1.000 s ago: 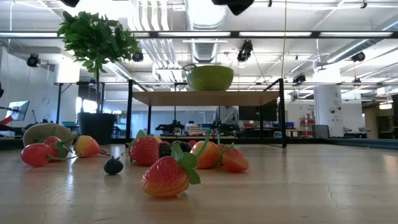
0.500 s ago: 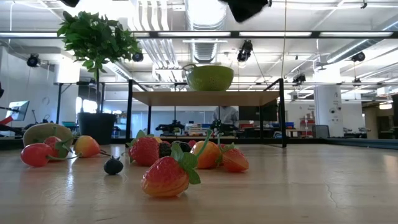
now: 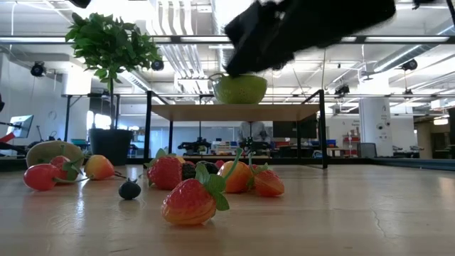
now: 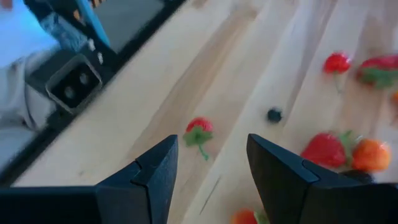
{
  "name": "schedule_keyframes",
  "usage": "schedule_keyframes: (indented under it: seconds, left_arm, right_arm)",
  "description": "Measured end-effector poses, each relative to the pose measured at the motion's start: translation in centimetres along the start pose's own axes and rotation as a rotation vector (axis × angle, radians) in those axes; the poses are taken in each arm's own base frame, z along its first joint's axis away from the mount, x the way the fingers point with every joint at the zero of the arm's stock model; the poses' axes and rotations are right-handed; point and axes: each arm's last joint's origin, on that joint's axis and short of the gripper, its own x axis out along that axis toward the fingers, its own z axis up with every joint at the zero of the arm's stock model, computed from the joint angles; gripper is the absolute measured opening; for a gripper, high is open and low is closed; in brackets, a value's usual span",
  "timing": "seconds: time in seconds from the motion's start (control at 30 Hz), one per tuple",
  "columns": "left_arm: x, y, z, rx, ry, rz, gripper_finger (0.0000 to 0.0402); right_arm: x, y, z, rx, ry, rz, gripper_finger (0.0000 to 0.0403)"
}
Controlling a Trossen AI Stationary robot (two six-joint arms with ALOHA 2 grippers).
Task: Pick & Place Fruit
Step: Put the red strawberry into the green strainer bowl on the shelf
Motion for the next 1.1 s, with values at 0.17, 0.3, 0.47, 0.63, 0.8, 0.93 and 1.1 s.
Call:
schedule_keyframes:
  seconds: [0.17,0.3,0.47,0.63,0.8,0.93,1.1]
  left_arm:
    - [0.0,0.0,0.0,0.0,0.0,0.001,0.0062]
    - [0.0,0.0,0.0,0.0,-0.001,0.001,0.0062]
    - [0.0,0.0,0.0,0.0,0.0,0.002,0.0062]
    - [0.0,0.0,0.0,0.0,-0.001,0.001,0.0062]
    - [0.0,0.0,0.0,0.0,0.0,0.001,0.0062]
    - [0.0,0.0,0.0,0.0,0.0,0.001,0.0062]
    - [0.0,0.0,0.0,0.0,0.0,0.001,0.0062]
  right_arm:
    - [2.4,-0.1,-0.6,-0.043,0.07,0.036,0.0178]
    - [4.0,-0.2,-0.7,-0.049,0.144,0.042,0.0165]
    - [5.6,-0.3,-0.6,-0.065,0.178,0.046,0.015]
    - [5.7,-0.4,-0.3,-0.067,0.201,0.049,0.0126]
    - [5.6,-0.4,-0.2,-0.071,0.205,0.05,0.0081]
    - [5.6,-0.4,-0.4,-0.069,0.21,0.05,0.0035]
    - [5.6,-0.4,-0.4,-0.07,0.209,0.05,0.0013]
